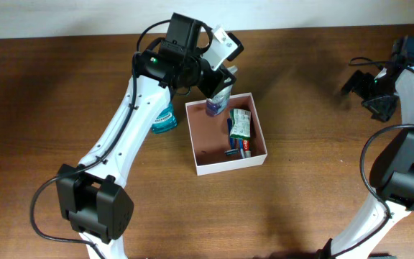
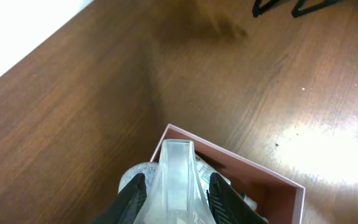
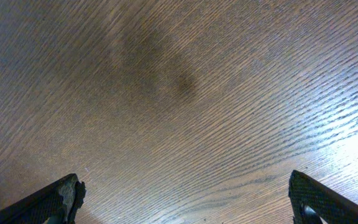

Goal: Pack container
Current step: 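Lift the soap bottle with the left gripper and carry over the box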

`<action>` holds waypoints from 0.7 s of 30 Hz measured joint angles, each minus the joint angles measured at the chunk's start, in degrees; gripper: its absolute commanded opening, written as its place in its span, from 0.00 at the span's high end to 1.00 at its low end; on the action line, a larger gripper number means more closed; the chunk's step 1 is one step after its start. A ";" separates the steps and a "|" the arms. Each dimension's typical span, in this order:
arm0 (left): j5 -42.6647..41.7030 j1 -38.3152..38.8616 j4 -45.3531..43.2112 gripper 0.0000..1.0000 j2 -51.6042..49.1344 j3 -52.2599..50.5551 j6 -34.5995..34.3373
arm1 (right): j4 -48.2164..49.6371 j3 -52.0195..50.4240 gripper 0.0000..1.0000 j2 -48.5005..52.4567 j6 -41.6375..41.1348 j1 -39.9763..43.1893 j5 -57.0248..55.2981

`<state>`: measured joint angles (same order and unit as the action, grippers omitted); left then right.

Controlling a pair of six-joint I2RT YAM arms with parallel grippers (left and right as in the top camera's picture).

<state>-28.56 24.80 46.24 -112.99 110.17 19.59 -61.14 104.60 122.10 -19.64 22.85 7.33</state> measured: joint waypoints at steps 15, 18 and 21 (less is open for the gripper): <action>-0.94 0.00 4.13 0.78 0.00 0.66 5.11 | 0.00 0.00 0.02 0.00 -0.04 0.00 -0.02; -1.05 0.00 4.20 0.80 0.00 0.66 5.33 | -0.02 0.00 0.02 0.00 -0.02 0.00 -0.02; -1.07 0.00 4.44 0.84 0.00 0.74 5.75 | 0.00 0.00 0.02 0.00 0.00 0.00 -0.02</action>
<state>-29.63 24.80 50.68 -112.99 110.91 25.34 -61.14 104.60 122.10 -19.64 22.85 7.31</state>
